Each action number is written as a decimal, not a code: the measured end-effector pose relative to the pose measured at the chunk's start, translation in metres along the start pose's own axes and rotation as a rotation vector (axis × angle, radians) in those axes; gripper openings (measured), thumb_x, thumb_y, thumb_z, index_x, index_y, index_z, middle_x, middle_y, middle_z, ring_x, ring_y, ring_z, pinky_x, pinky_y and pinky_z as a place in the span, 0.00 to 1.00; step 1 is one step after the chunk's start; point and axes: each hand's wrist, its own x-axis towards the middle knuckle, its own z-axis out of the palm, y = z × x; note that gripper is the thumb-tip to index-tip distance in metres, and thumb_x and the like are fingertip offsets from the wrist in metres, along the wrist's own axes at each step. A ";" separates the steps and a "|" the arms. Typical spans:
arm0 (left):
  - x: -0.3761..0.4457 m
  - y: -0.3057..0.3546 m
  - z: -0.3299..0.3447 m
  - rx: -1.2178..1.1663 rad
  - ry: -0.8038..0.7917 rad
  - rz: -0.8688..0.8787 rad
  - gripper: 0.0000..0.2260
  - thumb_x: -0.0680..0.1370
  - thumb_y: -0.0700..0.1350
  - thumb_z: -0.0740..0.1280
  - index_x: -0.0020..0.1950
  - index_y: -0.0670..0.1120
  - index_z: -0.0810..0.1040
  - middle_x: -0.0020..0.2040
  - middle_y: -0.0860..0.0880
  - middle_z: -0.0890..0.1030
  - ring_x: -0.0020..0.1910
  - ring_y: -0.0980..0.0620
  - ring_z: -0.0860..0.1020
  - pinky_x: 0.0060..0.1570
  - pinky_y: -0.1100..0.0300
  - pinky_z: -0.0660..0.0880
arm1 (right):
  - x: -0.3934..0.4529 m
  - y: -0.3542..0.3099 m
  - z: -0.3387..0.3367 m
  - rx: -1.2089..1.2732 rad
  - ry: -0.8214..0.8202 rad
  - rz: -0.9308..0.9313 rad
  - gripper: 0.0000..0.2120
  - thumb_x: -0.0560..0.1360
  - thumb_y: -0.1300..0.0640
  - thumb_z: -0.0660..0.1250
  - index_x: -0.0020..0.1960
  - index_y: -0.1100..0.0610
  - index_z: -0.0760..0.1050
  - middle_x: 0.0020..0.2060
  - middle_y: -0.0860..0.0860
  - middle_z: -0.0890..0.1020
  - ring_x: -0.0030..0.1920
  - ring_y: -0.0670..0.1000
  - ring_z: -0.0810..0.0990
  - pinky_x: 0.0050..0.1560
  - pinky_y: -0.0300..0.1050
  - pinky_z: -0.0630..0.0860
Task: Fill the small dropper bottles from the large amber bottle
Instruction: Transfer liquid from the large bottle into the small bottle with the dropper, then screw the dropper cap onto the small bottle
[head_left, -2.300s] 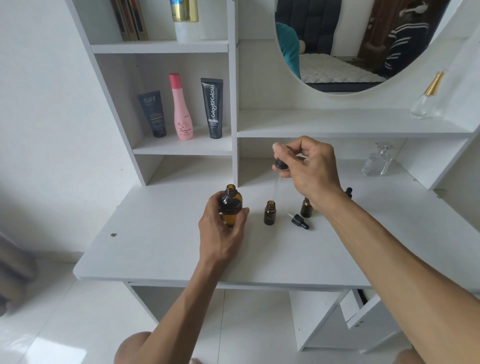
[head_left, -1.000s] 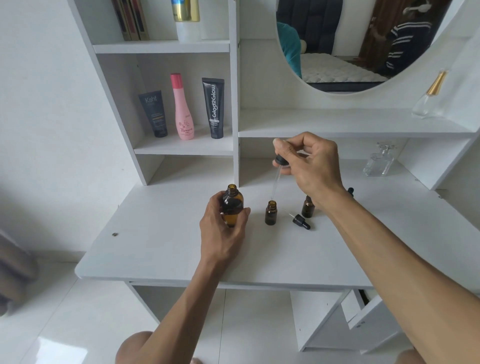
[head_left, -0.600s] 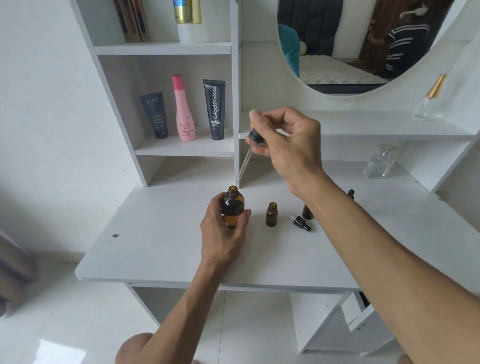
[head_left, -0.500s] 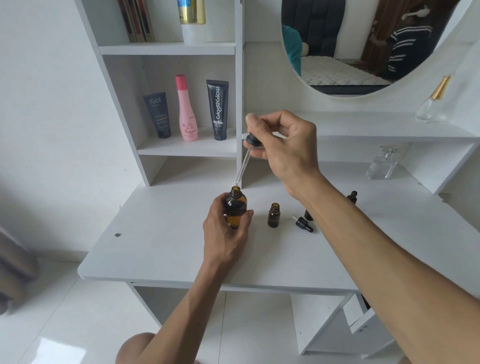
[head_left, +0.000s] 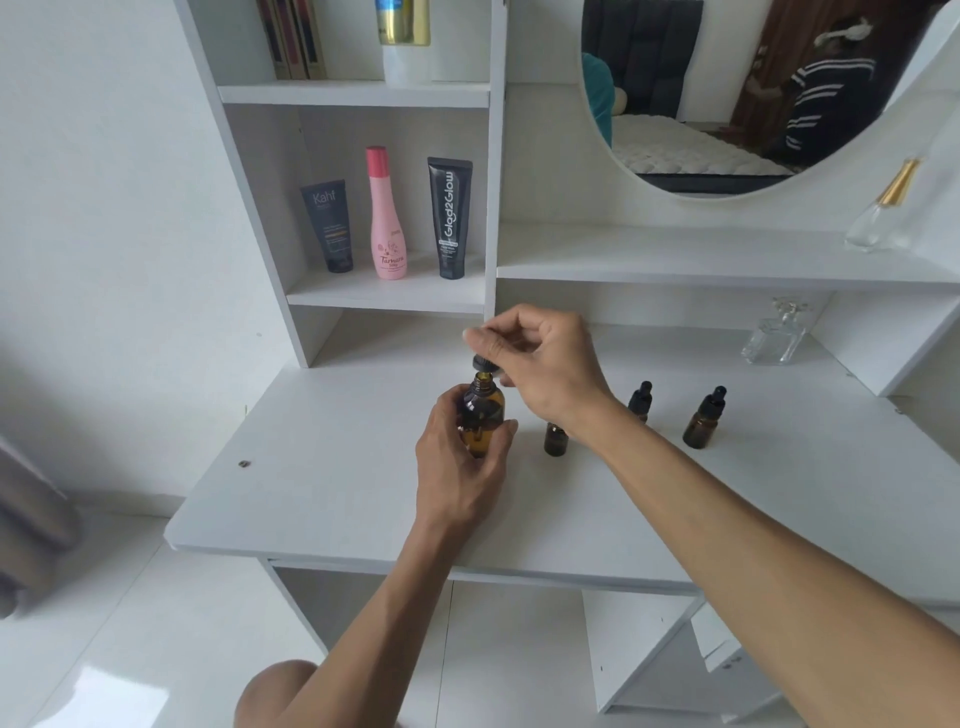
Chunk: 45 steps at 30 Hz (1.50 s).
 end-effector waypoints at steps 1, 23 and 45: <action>0.000 0.000 0.000 0.003 0.000 0.001 0.18 0.75 0.46 0.74 0.62 0.51 0.74 0.51 0.56 0.81 0.48 0.65 0.79 0.50 0.60 0.78 | -0.001 0.002 0.001 -0.008 -0.007 0.003 0.08 0.73 0.56 0.77 0.44 0.60 0.83 0.33 0.48 0.84 0.34 0.43 0.84 0.36 0.36 0.79; 0.000 0.000 0.000 0.018 -0.001 0.011 0.18 0.75 0.46 0.74 0.60 0.57 0.71 0.52 0.58 0.81 0.50 0.65 0.78 0.51 0.59 0.78 | -0.006 0.013 0.003 -0.076 0.001 -0.007 0.11 0.70 0.53 0.80 0.43 0.59 0.83 0.37 0.53 0.86 0.38 0.52 0.85 0.45 0.45 0.84; -0.009 0.008 -0.004 0.074 0.052 0.012 0.36 0.69 0.51 0.72 0.74 0.48 0.62 0.62 0.51 0.75 0.61 0.53 0.74 0.62 0.55 0.73 | -0.030 0.017 -0.071 -0.360 0.262 0.014 0.06 0.77 0.50 0.71 0.47 0.52 0.82 0.41 0.43 0.84 0.40 0.47 0.85 0.48 0.47 0.82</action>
